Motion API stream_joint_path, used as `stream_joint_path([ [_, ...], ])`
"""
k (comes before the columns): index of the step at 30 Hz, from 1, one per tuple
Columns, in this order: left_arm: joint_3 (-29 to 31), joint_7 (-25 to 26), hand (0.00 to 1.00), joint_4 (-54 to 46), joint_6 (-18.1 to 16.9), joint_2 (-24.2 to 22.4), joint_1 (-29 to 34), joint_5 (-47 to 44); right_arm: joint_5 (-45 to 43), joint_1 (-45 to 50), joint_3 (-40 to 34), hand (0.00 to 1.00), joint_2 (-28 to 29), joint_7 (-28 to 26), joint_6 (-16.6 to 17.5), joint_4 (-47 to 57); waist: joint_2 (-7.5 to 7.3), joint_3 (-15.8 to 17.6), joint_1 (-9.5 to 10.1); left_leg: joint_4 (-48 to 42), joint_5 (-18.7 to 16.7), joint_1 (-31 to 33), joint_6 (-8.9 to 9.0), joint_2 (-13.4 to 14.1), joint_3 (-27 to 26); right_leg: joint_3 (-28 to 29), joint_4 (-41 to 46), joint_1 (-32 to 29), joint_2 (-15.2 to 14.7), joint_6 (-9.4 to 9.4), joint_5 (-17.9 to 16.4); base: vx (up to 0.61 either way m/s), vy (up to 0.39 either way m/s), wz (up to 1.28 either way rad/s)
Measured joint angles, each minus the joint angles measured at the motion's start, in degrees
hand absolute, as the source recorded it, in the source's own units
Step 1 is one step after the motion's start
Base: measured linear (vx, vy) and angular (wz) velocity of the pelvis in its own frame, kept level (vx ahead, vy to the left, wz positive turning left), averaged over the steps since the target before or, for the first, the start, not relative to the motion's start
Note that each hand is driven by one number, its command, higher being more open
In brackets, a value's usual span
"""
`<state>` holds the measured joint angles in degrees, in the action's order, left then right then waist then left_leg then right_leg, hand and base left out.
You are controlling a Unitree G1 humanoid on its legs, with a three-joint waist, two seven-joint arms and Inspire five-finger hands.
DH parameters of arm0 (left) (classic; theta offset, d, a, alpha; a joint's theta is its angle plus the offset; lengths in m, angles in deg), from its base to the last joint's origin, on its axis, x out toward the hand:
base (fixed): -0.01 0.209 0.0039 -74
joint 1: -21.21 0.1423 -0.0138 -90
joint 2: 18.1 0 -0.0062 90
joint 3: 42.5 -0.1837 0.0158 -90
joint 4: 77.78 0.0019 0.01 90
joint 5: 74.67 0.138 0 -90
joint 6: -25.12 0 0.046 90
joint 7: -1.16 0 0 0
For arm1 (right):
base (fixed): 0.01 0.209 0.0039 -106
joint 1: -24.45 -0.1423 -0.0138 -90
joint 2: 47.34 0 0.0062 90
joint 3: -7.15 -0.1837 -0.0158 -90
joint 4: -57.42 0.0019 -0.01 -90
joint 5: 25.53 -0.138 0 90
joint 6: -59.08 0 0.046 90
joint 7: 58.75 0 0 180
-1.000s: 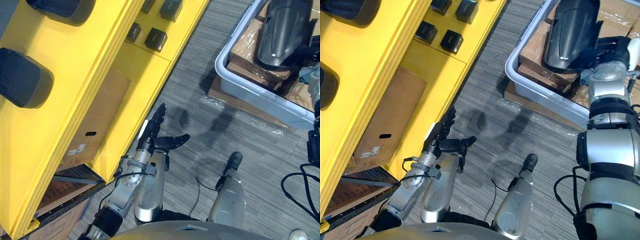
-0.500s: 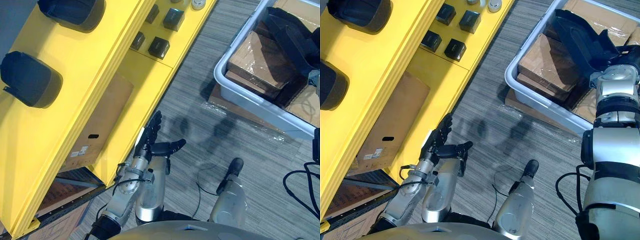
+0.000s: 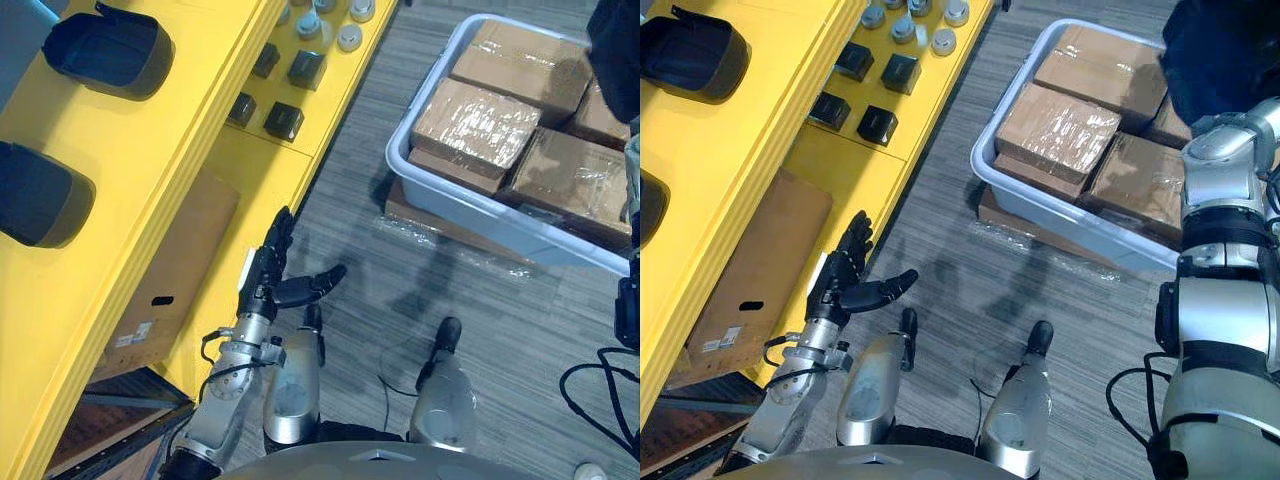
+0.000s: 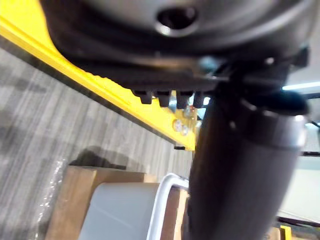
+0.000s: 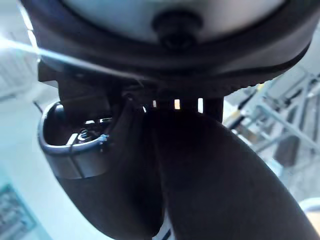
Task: Walk over and take three plastic housings, then place them on the shelf
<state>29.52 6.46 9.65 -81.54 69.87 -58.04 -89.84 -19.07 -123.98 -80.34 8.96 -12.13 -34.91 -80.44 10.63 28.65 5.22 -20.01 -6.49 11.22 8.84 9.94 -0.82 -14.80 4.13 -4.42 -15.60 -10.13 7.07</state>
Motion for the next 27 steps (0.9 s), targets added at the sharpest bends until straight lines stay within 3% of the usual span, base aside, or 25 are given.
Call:
stream_joint_path([
  [2,1.07,-2.02,1.00,-2.11,-0.54,0.10,0.20,-2.70,2.31,3.72,-0.80,0.00,0.57,0.74,2.10,6.50,-1.04,-0.69,-0.34,1.37,0.30,-1.36,0.32,0.31,0.10,-0.60,-1.49,1.65,0.49,0.01,0.01,0.07,-0.028,0.06],
  [5,1.46,-5.48,1.00,-3.87,-0.66,0.09,0.46,-7.94,5.59,11.20,-1.97,0.00,4.47,1.15,4.64,15.27,-4.22,-4.81,-0.69,4.35,1.11,-3.15,0.85,0.89,0.01,-0.92,-2.78,2.66,1.27,0.04,0.02,0.11,-0.033,0.02],
  [10,-0.55,-13.30,1.00,-7.40,5.66,-0.91,-0.32,-17.88,12.95,23.75,-2.99,0.00,10.69,0.56,8.32,24.10,-7.81,-11.12,-0.85,9.93,1.84,-9.03,1.28,0.94,-1.30,-2.25,-4.24,6.13,1.35,0.04,0.02,0.12,-0.006,-0.04],
  [14,-4.37,-15.79,1.00,-7.33,16.48,-3.13,-5.12,-30.11,17.11,27.08,-3.10,0.00,13.33,-0.57,10.29,27.83,-8.42,-12.85,-1.85,13.00,2.67,-12.69,1.37,0.94,-2.87,-2.18,-4.36,7.42,1.34,0.04,0.02,0.04,0.010,-0.13],
  [15,-4.85,-15.87,1.00,-6.84,17.70,-3.44,-6.01,-31.98,17.70,27.37,-3.11,0.00,13.78,-0.66,10.63,28.58,-8.42,-13.05,-2.20,13.51,2.83,-13.24,1.44,0.94,-3.13,-2.13,-4.41,7.58,1.34,0.04,0.02,0.00,0.006,-0.21],
  [17,-6.55,-15.68,1.00,-3.09,23.16,-5.05,-9.88,-41.84,18.61,28.89,-3.11,0.00,15.74,-1.35,12.94,31.60,-8.78,-14.78,-3.20,14.55,3.12,-14.12,1.44,0.94,-4.43,-1.26,-5.35,7.62,1.49,0.04,0.02,0.01,0.003,-0.22],
  [21,-6.93,-13.07,1.00,10.04,26.37,-7.71,-17.80,-55.25,20.20,30.38,-3.09,0.00,20.43,-2.47,16.57,37.22,-9.36,-16.21,-5.55,15.57,3.08,-16.67,1.59,1.39,-7.10,1.14,-5.85,8.00,2.06,0.07,0.00,-0.01,0.002,-0.30],
  [27,-6.96,-13.03,1.00,20.20,26.94,-8.85,-21.22,-71.99,20.05,34.59,-2.20,0.00,23.68,-4.92,19.91,43.17,-11.56,-19.02,-7.33,16.37,3.01,-18.12,1.87,1.79,-9.21,2.98,-6.67,7.97,2.72,0.20,-0.02,-0.02,0.004,-0.19],
])
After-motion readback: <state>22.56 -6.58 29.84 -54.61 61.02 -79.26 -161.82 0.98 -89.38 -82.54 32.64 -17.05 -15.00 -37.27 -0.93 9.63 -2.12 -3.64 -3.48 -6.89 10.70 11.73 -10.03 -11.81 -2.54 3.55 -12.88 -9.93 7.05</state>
